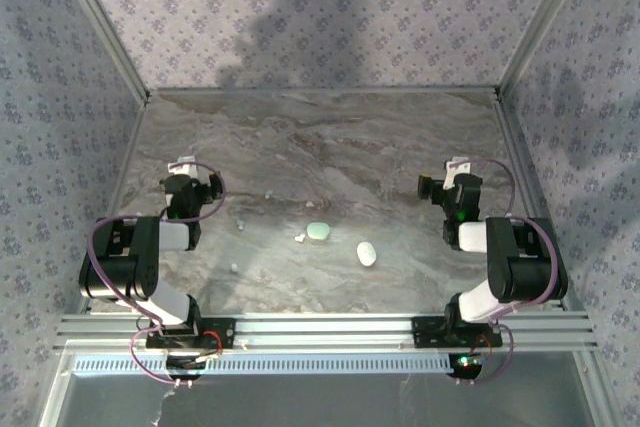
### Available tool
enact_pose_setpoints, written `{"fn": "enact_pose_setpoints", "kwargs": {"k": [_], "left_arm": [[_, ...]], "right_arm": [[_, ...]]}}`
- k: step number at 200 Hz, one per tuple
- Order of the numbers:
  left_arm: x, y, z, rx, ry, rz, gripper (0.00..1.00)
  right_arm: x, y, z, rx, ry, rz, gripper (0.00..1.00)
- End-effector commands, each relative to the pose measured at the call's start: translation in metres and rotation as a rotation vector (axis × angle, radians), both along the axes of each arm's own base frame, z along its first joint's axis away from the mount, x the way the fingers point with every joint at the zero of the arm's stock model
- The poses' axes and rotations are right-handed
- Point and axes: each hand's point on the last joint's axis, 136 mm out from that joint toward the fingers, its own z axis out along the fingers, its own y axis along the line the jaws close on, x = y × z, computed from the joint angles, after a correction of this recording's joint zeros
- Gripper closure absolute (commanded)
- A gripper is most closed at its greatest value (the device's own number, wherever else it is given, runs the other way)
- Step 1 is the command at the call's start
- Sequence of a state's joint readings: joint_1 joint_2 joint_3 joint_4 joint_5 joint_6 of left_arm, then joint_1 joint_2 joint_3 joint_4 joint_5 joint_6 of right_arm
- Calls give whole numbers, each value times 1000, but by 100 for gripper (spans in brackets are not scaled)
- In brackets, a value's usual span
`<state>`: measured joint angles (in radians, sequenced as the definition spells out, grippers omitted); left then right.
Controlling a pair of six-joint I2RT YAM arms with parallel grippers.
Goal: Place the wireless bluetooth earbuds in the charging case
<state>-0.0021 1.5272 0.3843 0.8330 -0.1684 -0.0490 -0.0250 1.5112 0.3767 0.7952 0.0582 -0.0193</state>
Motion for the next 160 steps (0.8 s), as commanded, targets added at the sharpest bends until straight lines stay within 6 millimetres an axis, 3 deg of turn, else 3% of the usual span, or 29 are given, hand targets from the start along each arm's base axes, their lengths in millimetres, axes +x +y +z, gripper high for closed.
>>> {"fn": "enact_pose_setpoints", "kwargs": {"k": [1, 31, 58, 82, 127, 160], "left_arm": [[6, -4, 6, 6, -20, -22, 0], [-1, -9, 23, 55, -43, -16, 0], [-18, -5, 55, 97, -77, 75, 0], [-28, -6, 79, 18, -78, 116, 0], [-48, -47, 131, -300, -190, -13, 0], [-68, -87, 146, -545, -160, -128, 0]], "right_arm": [[5, 0, 5, -5, -13, 5, 0], [0, 6, 19, -39, -43, 18, 0], [-11, 12, 35, -53, -56, 25, 0], [-22, 19, 54, -44, -34, 34, 0], [-56, 31, 102, 161, -49, 1, 0], [-94, 43, 129, 323, 15, 20, 0]]}}
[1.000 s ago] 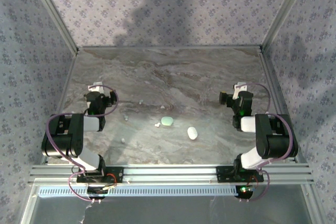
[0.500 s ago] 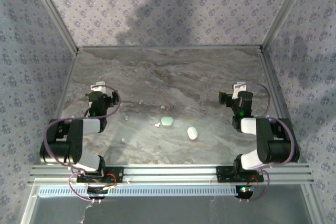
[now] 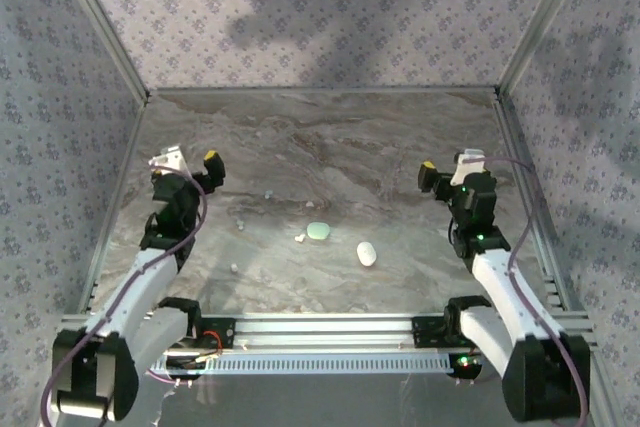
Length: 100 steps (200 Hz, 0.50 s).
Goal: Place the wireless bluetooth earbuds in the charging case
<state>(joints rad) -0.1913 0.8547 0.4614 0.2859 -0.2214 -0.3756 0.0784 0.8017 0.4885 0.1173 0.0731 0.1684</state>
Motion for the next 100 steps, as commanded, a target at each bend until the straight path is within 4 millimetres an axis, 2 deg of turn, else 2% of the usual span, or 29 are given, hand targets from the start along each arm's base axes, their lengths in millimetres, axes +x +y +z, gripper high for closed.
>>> {"fn": "enact_pose_setpoints", "kwargs": {"k": [1, 19, 46, 65, 86, 100], "left_arm": [[-13, -34, 4, -219, 62, -124, 0], [-24, -54, 4, -232, 99, -185, 0], [-36, -77, 1, -158, 137, -317, 0], [-45, -92, -4, -90, 122, -439, 0], [-48, -86, -3, -55, 145, -416, 0], [-47, -65, -16, -80, 189, -283, 0]], "right_arm": [[-34, 12, -8, 148, 168, 25, 0], [-50, 16, -5, 182, 228, 43, 0], [-61, 19, -21, 303, 336, 24, 0], [-61, 39, -25, 387, 377, 138, 0], [-59, 61, -34, 442, 451, 248, 0], [-60, 72, -45, 434, 499, 285, 1]]}}
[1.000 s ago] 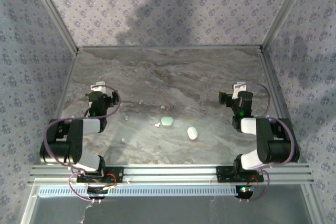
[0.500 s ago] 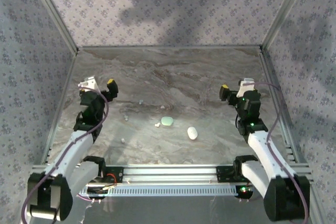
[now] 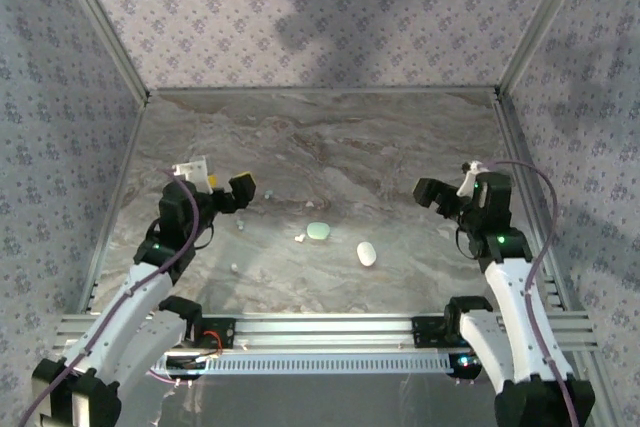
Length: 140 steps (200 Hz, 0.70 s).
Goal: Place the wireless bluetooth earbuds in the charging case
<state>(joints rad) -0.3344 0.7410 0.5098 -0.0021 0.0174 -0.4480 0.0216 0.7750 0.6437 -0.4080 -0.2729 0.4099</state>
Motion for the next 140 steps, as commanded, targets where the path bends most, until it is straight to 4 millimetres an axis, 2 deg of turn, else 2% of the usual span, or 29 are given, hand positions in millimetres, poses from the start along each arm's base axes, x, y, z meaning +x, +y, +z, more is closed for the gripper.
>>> {"fn": "enact_pose_setpoints", "kwargs": {"k": [1, 18, 52, 89, 115, 140], "left_arm": [[-5, 16, -6, 25, 44, 80, 0], [-7, 31, -15, 3, 53, 168, 0], [-5, 41, -24, -77, 27, 245, 0], [1, 24, -34, -154, -55, 166, 0], [6, 19, -46, -115, 65, 158, 0], [10, 1, -57, -125, 132, 75, 0]], "right_arm": [[-12, 34, -15, 100, 105, 138, 1], [-16, 48, -33, 48, 164, 183, 2], [-30, 73, -66, -101, 252, 258, 9], [-44, 89, -93, -230, 317, 322, 16], [-51, 104, -104, -299, 346, 380, 19], [-55, 114, -112, -383, 363, 408, 22]]}}
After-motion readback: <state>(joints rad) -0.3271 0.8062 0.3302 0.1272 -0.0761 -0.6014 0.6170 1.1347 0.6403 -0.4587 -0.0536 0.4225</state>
